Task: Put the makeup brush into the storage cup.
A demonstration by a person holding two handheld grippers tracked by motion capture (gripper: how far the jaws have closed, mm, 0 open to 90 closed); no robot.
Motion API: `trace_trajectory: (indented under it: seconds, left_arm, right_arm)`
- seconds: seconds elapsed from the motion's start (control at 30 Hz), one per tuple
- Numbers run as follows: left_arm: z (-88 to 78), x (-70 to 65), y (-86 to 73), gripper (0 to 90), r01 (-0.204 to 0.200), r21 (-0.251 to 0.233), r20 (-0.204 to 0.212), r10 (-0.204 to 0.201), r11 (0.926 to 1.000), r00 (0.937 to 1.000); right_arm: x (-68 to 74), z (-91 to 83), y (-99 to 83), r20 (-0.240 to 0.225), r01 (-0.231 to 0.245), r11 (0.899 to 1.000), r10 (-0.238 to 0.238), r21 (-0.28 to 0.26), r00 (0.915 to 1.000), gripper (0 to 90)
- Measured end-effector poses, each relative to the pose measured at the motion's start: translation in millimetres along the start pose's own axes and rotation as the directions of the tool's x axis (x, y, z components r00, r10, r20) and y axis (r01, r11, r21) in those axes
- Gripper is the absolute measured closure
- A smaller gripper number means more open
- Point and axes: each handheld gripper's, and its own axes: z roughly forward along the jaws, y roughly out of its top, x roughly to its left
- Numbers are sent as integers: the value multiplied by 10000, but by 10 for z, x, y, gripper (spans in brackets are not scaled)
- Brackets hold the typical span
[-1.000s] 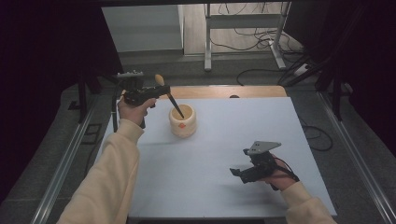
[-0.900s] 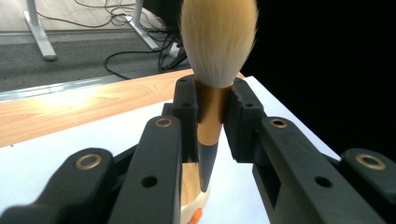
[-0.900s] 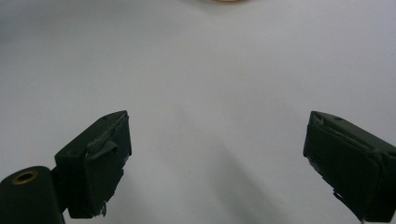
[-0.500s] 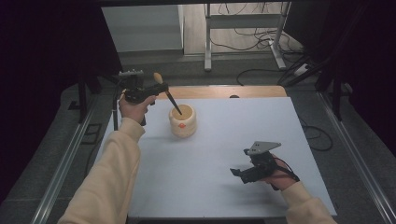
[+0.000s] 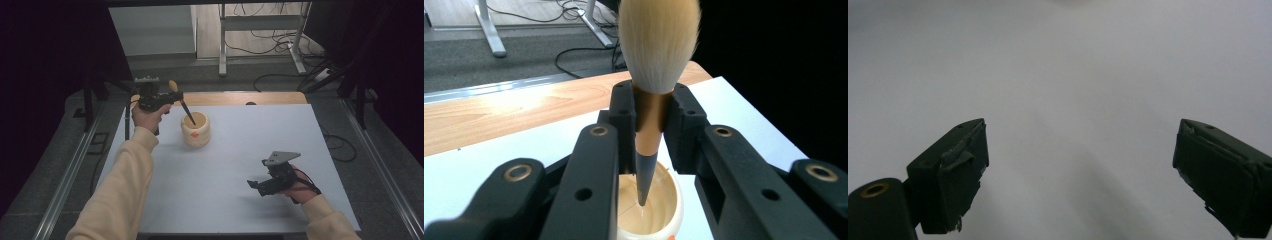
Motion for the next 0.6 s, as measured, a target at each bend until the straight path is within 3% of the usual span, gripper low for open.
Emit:
trace_trajectory:
  seconds: [0.6]
  left_arm:
    - [197, 47, -175, 762, 42, 455, -125, -37, 9990, 9999]
  right_arm:
    - [-2, 9, -1, 29, 18, 10000, -18, 42, 10000, 81]
